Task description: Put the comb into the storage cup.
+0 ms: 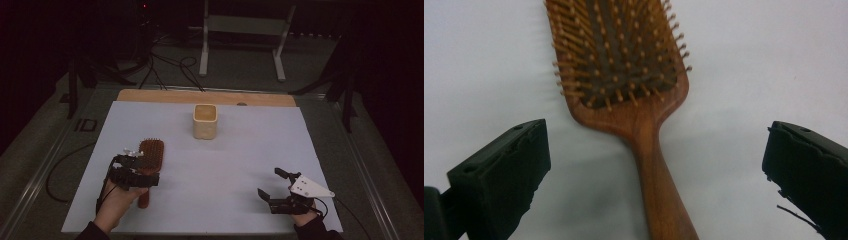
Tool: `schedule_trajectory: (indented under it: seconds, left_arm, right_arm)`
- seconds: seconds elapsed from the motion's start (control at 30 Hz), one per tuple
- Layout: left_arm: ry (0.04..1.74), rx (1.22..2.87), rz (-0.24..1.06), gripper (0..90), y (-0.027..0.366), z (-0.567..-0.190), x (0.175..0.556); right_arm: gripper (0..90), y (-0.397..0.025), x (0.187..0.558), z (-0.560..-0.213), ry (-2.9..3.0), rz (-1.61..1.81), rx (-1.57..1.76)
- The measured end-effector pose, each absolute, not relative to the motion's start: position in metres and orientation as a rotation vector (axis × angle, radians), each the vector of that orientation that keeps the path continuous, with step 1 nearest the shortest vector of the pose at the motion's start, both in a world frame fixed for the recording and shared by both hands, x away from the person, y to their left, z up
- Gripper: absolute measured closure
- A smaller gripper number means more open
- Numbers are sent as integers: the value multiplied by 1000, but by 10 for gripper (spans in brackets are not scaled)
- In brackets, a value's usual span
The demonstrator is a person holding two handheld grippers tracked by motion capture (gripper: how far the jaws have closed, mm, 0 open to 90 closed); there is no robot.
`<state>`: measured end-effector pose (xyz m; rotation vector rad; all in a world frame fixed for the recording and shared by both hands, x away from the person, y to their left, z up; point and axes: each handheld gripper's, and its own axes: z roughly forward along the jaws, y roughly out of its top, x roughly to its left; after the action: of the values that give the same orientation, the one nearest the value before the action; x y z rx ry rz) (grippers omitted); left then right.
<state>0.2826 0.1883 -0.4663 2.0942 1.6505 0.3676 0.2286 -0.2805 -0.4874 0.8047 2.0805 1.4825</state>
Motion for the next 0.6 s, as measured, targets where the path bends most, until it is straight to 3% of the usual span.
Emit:
schedule_trajectory:
  seconds: [0.6]
  left_arm:
    - [1764,2215,198,39,178,-478,304]
  right_arm:
    - [92,-281,229,-488,2078,1483,821]
